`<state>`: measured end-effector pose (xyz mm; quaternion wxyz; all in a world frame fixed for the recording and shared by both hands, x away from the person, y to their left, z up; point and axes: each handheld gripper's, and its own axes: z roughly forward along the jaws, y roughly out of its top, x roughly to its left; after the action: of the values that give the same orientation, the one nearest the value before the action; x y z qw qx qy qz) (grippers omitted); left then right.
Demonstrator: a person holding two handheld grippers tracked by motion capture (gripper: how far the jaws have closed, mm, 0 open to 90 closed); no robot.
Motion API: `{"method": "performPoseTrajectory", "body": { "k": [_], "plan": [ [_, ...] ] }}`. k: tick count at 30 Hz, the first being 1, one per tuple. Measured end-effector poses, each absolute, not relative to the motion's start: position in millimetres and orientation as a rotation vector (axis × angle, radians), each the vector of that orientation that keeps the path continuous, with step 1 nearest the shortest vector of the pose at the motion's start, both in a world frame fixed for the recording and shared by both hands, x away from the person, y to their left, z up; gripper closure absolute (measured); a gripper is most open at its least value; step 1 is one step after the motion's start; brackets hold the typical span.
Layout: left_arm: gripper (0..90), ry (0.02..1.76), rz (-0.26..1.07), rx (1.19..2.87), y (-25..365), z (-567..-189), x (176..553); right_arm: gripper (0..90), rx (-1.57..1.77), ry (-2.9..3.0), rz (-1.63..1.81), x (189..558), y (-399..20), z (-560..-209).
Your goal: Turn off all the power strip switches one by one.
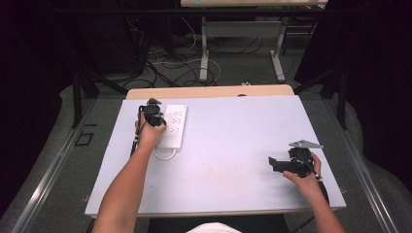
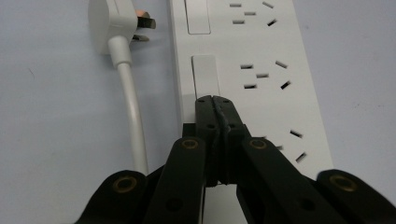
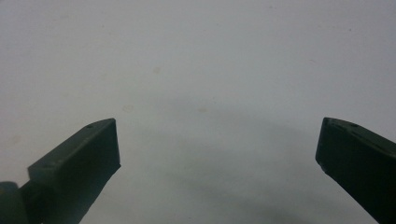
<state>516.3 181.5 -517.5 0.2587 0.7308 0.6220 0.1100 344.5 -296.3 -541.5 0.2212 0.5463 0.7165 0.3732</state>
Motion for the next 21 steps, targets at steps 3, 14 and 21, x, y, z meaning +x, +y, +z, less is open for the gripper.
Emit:
{"method": "performPoseTrajectory", "body": {
  "k": [3, 14, 21],
  "plan": [
    [90.0, 1.685, 0.299, 1.981, 181.4, -517.6, 516.4, 0.0, 1.512, 1.980, 1.032, 344.5, -296.8, -541.3],
    [90.0, 1.689, 0.291, 1.994, 181.9, -516.3, 517.2, 0.0, 1.515, 1.975, 1.034, 344.6, -296.8, -541.5],
    [90.0, 1.691, 0.289, 1.985, 182.4, -511.3, 518.7, 0.0, 1.513, 1.980, 1.034, 344.9, -296.8, -542.0]
  ]
}}
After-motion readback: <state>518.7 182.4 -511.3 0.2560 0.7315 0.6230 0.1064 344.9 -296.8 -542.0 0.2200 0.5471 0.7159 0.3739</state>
